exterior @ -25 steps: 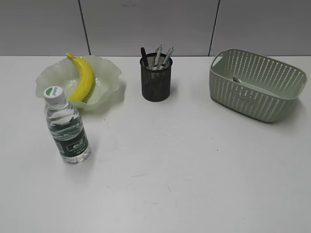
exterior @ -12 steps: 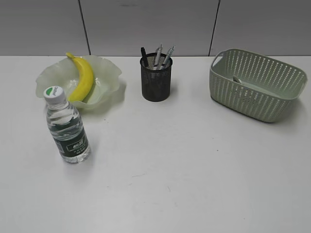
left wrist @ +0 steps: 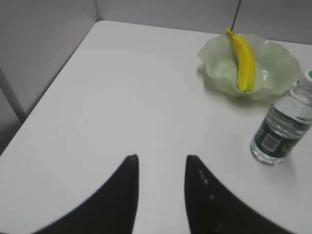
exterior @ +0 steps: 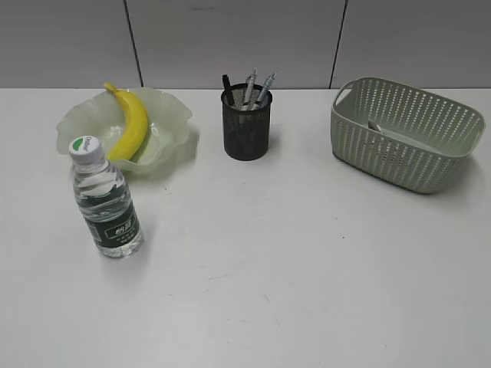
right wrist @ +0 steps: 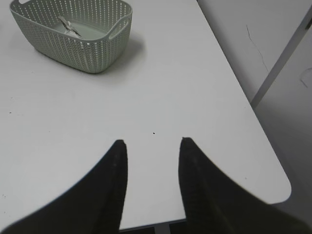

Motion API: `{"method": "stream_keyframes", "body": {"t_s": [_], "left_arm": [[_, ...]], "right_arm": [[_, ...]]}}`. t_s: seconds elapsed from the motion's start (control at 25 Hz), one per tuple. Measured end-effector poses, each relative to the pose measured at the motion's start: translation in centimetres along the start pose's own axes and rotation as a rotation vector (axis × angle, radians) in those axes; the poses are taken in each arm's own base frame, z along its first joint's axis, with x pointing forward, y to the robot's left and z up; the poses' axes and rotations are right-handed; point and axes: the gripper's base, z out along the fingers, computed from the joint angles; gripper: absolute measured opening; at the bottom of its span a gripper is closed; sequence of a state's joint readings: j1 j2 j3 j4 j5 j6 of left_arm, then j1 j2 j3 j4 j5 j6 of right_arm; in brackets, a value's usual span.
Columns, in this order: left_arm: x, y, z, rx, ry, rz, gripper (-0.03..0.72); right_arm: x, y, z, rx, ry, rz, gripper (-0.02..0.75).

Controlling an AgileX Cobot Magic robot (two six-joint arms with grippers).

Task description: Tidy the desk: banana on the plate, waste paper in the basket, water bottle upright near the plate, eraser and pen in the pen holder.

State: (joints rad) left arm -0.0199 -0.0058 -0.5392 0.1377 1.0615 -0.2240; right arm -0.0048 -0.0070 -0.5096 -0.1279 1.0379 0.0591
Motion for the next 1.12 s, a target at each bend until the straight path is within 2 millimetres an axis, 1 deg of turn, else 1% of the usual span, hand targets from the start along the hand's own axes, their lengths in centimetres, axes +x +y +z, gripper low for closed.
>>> {"method": "stream_keyframes", "body": {"t_s": [0.96, 1.12], "left_arm": [[0.0, 0.0, 0.0, 0.0, 0.0, 0.0, 0.24], [0.0, 0.0, 0.0, 0.0, 0.0, 0.0, 0.24]], "right_arm": [[0.0, 0.0, 0.0, 0.0, 0.0, 0.0, 0.296], [0.01, 0.3, 0.0, -0.033, 0.002, 0.019, 0.296]]}}
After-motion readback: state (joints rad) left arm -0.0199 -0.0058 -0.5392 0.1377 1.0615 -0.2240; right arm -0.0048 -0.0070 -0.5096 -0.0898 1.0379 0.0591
